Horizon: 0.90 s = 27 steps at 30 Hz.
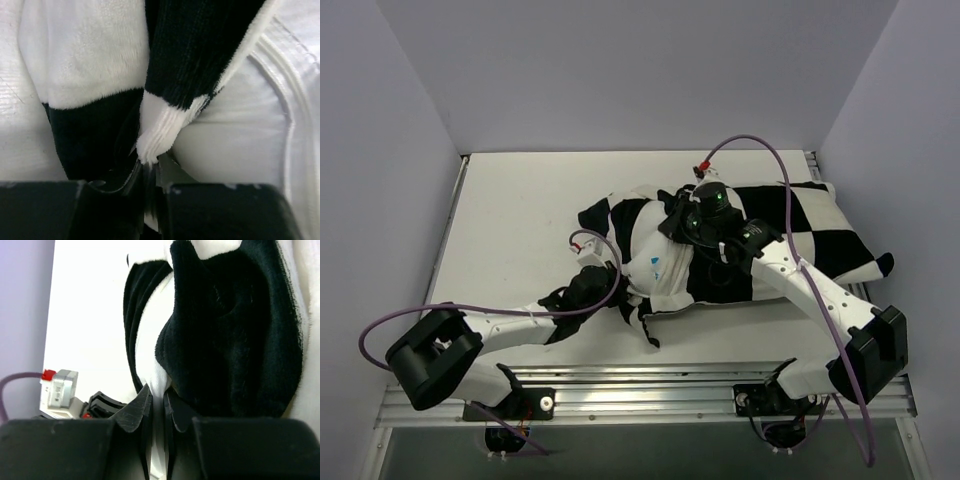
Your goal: Remove the pillowcase from the pillow
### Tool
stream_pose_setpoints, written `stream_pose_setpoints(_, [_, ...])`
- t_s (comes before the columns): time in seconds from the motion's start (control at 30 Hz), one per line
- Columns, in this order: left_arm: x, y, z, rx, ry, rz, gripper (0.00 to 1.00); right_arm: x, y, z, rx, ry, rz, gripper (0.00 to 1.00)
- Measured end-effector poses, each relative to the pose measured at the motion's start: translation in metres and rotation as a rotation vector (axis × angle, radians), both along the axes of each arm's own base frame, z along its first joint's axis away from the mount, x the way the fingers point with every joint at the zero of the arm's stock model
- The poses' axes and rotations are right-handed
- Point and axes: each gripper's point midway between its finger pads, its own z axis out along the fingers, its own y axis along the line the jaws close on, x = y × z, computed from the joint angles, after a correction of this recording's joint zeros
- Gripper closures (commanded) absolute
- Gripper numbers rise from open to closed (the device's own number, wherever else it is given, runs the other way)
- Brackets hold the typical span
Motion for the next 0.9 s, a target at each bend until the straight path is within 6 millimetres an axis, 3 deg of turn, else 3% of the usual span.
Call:
stream_pose_setpoints(0.13, [0.0, -0.005, 0.003, -0.008, -0.054, 0.047, 0.73, 0.003, -0.001, 0.006, 0.025, 0.009, -0.039, 1.0])
stream_pose_setpoints(0.33, [-0.02, -0.025, 0.028, 0.001, -0.177, 0.016, 0.56, 0.008, -0.002, 0.018, 0.053, 0.002, -0.079, 1.0])
stream_pose_setpoints(0.47, [-0.02, -0.02, 0.041, -0.012, -0.211, 0.047, 0.54, 0.007, 0.001, 0.025, 0.06, -0.011, -0.065, 1.0])
stream_pose_setpoints(0.5, [-0.02, -0.016, 0.041, -0.01, -0.213, 0.061, 0.52, 0.006, 0.002, 0.025, 0.058, -0.013, -0.051, 1.0])
stream_pose_setpoints(0.53, [-0.02, -0.011, 0.04, -0.006, -0.211, 0.074, 0.44, 0.003, 0.003, 0.026, 0.054, -0.015, -0.031, 1.0])
stream_pose_setpoints(0.67, [-0.027, 0.016, 0.027, 0.049, -0.173, 0.112, 0.21, -0.027, 0.002, 0.015, 0.035, -0.018, 0.069, 1.0])
stream_pose_setpoints(0.77, [-0.035, 0.035, 0.035, 0.078, -0.164, 0.112, 0.18, -0.059, -0.008, 0.002, 0.011, -0.027, 0.144, 1.0])
stream_pose_setpoints(0.9, [-0.038, 0.059, 0.071, 0.076, -0.202, 0.113, 0.18, -0.09, -0.017, -0.02, -0.02, -0.026, 0.224, 1.0])
